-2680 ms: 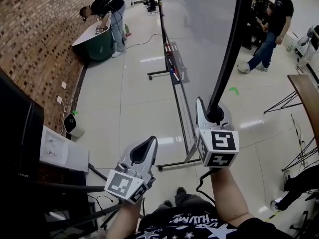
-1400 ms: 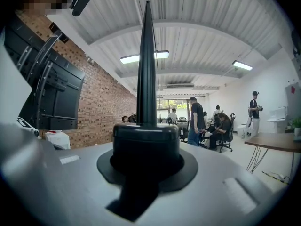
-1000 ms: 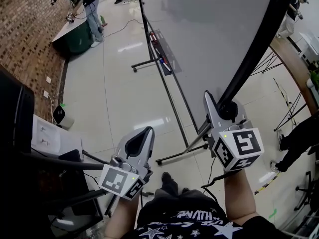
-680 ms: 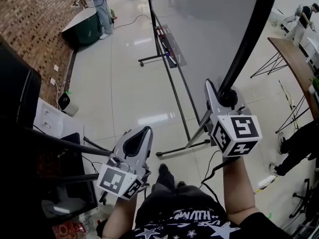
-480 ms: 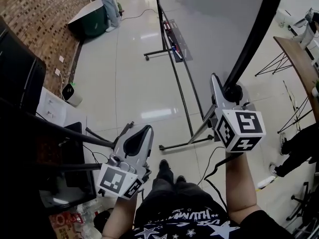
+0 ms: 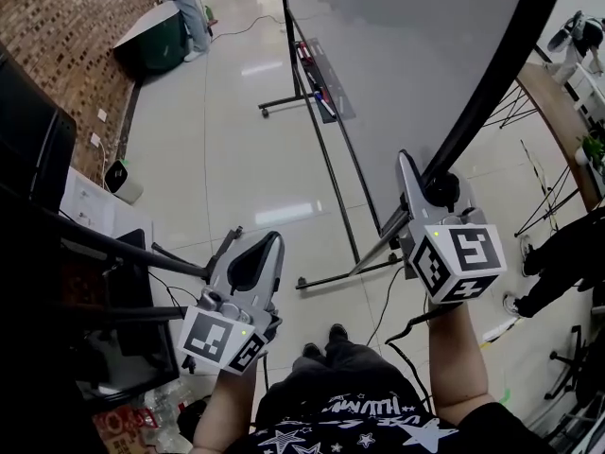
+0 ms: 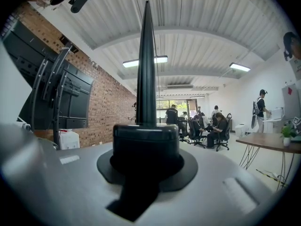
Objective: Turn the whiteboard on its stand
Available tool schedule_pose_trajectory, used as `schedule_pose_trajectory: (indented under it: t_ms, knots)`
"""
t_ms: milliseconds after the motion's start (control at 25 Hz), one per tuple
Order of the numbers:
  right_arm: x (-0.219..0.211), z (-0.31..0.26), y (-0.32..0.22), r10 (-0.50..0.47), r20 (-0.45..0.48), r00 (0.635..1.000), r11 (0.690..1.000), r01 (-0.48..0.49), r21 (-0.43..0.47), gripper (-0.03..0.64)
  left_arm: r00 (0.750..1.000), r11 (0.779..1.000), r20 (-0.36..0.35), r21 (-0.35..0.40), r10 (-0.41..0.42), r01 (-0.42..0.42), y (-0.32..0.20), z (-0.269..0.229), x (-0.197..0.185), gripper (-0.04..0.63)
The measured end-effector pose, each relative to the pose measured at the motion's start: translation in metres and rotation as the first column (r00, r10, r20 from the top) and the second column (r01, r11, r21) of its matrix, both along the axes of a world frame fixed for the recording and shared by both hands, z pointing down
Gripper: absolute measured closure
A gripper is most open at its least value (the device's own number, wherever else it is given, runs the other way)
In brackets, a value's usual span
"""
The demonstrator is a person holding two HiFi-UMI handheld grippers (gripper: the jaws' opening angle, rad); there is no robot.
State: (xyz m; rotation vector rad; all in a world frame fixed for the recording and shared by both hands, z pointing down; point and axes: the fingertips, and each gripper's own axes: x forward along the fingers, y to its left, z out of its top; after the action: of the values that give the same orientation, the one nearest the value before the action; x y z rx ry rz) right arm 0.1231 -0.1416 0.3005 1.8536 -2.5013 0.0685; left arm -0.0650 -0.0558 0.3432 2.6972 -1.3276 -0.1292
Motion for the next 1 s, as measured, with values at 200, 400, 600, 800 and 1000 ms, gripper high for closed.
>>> schedule_pose_trajectory:
  t_ms: [200,400,600,800,1000]
  knots:
    - [-0.002,-0.001,0.029,0.017,0.006,1.0,1.0,-0.017,0.004,0.505,0.999,0.999,-0.008,-0.009,0.05,-0.05,0.011,0.003,0.003,0.591]
    - [-0.002,0.002,0.059,0.026,0.013,1.0,1.0,-0.026,0.001,0.505,0.997,0.997,-0.015,0.001,0.081,-0.081,0.028,0.003,-0.002,0.591]
    - [0.003,-0.003,0.068,0.032,0.013,0.999,0.999,-0.032,0.011,0.503,0.997,0.997,-0.031,-0.015,0.071,-0.071,0.041,0.006,-0.017,0.591]
    - [0.007,-0.003,0.07,0.029,0.012,0.999,1.0,-0.029,0.009,0.503,0.998,0.998,-0.037,-0.034,0.055,-0.057,0.05,0.014,-0.023,0.592]
    - [0.008,-0.006,0.07,0.033,0.011,0.999,0.999,-0.034,0.015,0.504,0.998,0.998,-0.047,-0.041,0.048,-0.05,0.051,0.014,-0.023,0.591]
